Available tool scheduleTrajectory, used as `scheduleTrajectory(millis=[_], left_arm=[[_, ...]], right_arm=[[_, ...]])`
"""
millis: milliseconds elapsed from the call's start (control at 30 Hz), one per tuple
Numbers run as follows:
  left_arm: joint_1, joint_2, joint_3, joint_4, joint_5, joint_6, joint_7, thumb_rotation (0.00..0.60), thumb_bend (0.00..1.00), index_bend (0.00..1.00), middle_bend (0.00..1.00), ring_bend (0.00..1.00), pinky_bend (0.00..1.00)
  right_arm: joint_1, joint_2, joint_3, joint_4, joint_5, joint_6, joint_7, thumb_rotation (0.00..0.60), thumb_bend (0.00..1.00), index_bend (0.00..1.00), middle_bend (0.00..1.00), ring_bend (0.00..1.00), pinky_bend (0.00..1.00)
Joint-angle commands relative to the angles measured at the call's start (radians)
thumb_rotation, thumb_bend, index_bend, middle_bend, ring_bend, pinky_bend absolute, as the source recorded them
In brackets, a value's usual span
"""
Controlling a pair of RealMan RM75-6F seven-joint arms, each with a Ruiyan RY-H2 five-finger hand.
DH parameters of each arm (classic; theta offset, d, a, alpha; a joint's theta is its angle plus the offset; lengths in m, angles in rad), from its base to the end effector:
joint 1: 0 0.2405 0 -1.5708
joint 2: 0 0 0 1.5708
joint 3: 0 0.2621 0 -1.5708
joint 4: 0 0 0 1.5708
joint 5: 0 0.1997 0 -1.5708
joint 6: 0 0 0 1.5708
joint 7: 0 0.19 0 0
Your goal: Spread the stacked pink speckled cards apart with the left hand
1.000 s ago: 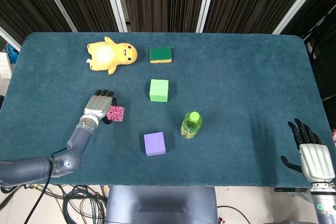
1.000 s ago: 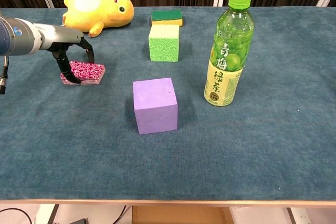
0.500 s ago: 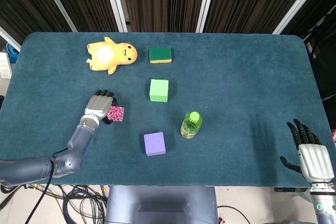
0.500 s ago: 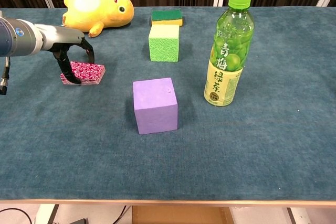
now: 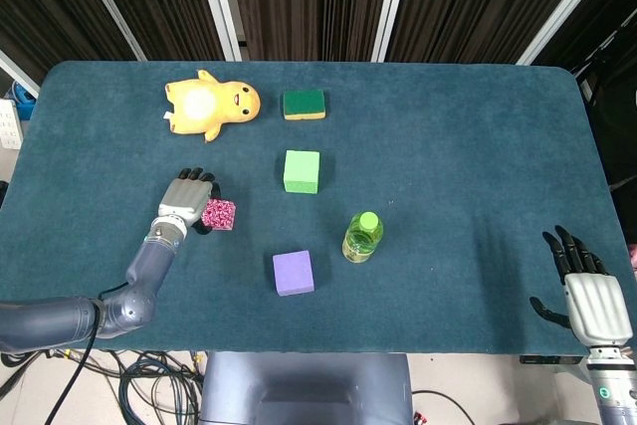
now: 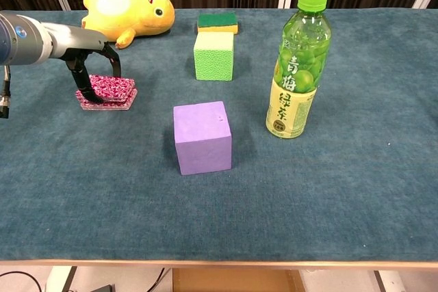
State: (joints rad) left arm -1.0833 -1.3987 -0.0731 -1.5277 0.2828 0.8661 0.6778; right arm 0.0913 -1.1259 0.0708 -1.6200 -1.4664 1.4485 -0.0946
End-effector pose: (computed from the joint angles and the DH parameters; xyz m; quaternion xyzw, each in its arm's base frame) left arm -0.1605 0.4381 0.0035 -0.7289 -0.4457 -0.1806 0.4874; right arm -0.3148 -0.2326 0.1677 0.6036 -0.3747 0.3584 0.6057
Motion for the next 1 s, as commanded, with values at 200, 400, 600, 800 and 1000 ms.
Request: scheduleTrajectory(millis=[200,400,600,800,1000], left_arm=[[-0.007,0.008,0.006,-0.007,-0.017,0.005,0.012,0.600,0.25,0.49,0.20,0.01,0.00],[-0.020,0.010,-0.016,0.005,-0.014,0.010,0.007,0.600,0.26,0.50,0.20,0.01,0.00],[-0.069,0.019,-0.042,0.043,-0.075,-0.027,0.037,0.600,0.26,0.50,0.21,0.01,0.00],[-0.114,-0.030,-0.059,0.157,-0.103,-0.081,0.051,0.600,0.26,0.50,0.21,0.01,0.00],[-0.152,-0.098,-0.061,0.292,-0.118,-0.141,0.064,0.600,0.26,0.51,0.21,0.01,0.00]], right_arm=[[-0.004,-0.001,-0.003,0.000,0.000,0.003,0.001,0.600,0.19,0.00,0.00,0.06,0.21],[-0.001,0.000,-0.003,-0.003,0.005,-0.006,-0.002,0.600,0.18,0.00,0.00,0.06,0.21],[0.003,0.002,0.001,-0.004,0.013,-0.013,-0.004,0.600,0.18,0.00,0.00,0.06,0.21],[0.000,0.000,-0.005,-0.004,0.012,-0.014,-0.010,0.600,0.18,0.00,0.00,0.06,0.21],[0.008,-0.001,-0.001,-0.002,0.021,-0.028,-0.014,0.600,0.18,0.00,0.00,0.06,0.21]])
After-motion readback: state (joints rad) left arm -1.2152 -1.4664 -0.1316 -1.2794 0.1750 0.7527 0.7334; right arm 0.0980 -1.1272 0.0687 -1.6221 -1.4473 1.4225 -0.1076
